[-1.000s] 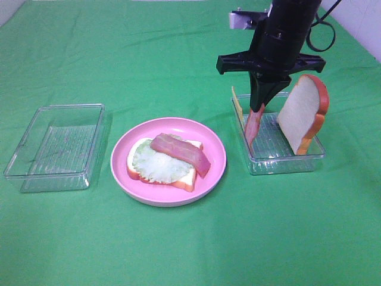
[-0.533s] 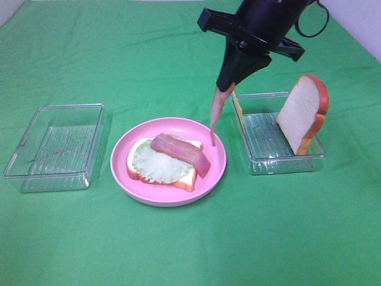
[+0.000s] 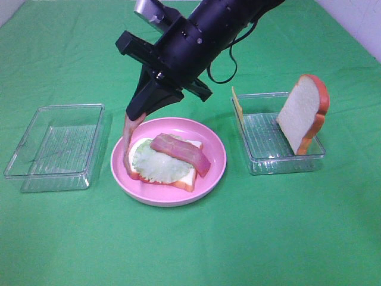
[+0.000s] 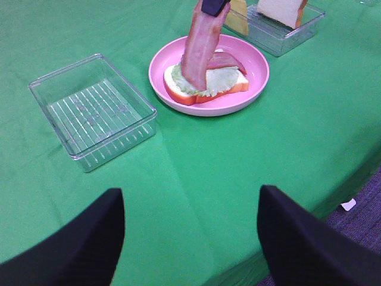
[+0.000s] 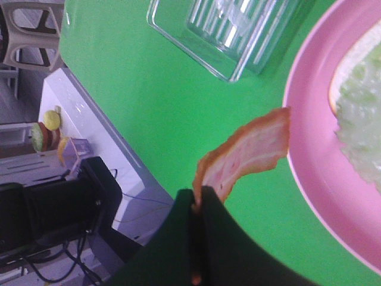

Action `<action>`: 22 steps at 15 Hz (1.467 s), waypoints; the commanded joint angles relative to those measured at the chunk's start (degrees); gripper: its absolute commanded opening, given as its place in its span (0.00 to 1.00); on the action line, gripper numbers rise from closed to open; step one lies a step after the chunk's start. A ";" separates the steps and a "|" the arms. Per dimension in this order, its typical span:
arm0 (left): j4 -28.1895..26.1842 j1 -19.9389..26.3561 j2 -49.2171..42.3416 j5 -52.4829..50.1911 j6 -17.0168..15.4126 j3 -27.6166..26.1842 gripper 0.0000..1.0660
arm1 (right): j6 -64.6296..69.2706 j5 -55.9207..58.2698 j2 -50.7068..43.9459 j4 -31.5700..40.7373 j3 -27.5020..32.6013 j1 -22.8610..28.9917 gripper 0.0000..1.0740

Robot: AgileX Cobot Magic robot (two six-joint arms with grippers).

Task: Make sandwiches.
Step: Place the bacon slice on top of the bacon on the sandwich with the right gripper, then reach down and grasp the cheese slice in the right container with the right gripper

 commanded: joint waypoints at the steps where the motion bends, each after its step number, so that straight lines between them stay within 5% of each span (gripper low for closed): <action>1: -0.17 -0.11 -1.32 -0.69 0.00 0.11 0.58 | -3.38 -2.64 2.58 4.70 -0.34 -0.06 0.00; 8: -0.17 -0.11 -1.38 -0.69 -0.06 0.11 0.58 | 10.77 -8.88 4.70 -15.76 -0.34 -0.11 0.04; 11: -0.17 -0.11 -1.38 -0.69 -0.06 0.11 0.58 | 14.55 -9.40 4.70 -21.72 -0.34 -0.11 0.32; 15: -0.17 -0.11 -1.38 -0.69 -0.06 0.11 0.58 | 14.95 -9.22 4.35 -25.73 -0.40 -0.11 0.58; 22: -0.17 -0.11 -1.38 -0.69 -0.06 0.11 0.58 | 24.64 0.97 -0.52 -39.94 -3.67 -0.17 0.60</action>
